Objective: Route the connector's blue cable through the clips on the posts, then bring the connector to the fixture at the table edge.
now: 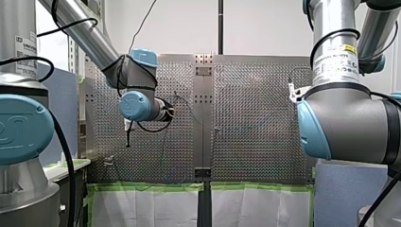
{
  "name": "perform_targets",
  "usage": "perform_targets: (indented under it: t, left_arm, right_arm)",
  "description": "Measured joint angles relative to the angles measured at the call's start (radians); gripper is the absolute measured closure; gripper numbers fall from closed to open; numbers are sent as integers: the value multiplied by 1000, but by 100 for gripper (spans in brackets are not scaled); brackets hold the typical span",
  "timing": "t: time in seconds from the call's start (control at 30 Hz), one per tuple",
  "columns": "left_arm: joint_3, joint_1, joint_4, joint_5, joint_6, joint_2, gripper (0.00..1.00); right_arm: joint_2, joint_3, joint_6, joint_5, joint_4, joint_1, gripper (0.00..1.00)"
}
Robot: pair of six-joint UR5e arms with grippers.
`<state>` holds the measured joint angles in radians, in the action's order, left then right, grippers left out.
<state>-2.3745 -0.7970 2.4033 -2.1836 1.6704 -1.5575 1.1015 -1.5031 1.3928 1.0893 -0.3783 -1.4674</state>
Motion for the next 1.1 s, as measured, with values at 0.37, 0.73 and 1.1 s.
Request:
perform_targets:
  t: [0.37, 0.73, 1.1]
  left_arm:
    - [0, 0, 5, -1, 0, 0, 0]
    - [-1, -1, 7, -1, 0, 0, 0]
    - [-1, -2, 8, -1, 0, 0, 0]
  right_arm:
    - [-3, 2, 29, -5, -15, -1, 100]
    - [-7, 1, 61, -14, -16, -2, 100]
    - [-11, 1, 74, -15, -22, -4, 100]
